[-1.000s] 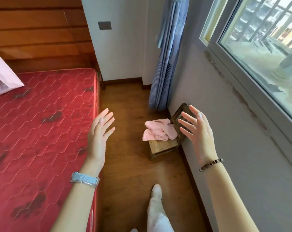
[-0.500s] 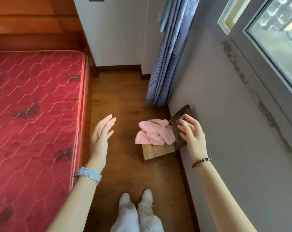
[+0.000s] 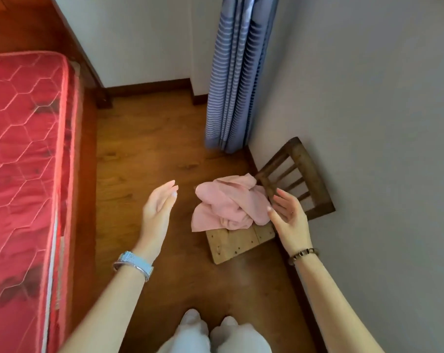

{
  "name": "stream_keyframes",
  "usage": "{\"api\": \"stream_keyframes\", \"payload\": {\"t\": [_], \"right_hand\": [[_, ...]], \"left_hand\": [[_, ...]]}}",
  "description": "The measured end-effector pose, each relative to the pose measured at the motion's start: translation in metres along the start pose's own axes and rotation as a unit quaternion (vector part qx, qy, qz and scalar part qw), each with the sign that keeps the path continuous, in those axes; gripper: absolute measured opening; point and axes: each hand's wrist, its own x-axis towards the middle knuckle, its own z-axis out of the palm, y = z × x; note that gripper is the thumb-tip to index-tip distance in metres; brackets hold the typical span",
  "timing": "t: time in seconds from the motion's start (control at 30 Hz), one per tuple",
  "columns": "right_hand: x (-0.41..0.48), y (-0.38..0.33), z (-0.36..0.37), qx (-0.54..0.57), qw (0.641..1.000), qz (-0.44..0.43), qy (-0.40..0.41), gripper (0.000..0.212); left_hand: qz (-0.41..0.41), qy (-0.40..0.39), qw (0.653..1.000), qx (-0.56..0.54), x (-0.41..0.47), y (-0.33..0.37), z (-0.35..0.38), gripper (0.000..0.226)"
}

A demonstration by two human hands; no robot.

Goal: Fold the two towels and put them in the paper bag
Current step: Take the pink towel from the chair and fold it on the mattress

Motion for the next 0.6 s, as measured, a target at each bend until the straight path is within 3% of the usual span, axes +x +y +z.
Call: {"api": "stream_keyframes", "payload": {"t": [0.27,0.4,0.6], "right_hand": [[0.053,0.112,0.045,0.002,0.999,0.019,0.025,0.048],[0.084,0.144,0.065,0.078,0.996,0.031,0.004,0.04],[0.131,0.171,0.102,0.049,0.999,0.002,-0.004,0.034]], "left_hand": [[0.059,-0.076,0.994,0.046,0.092,-0.094,0.058,0.039],[0.101,-0.107,0.984,0.1,0.134,-0.126,0.081,0.049],[0.16,-0.151,0.967,0.129,0.185,-0.156,0.103,0.043]]}}
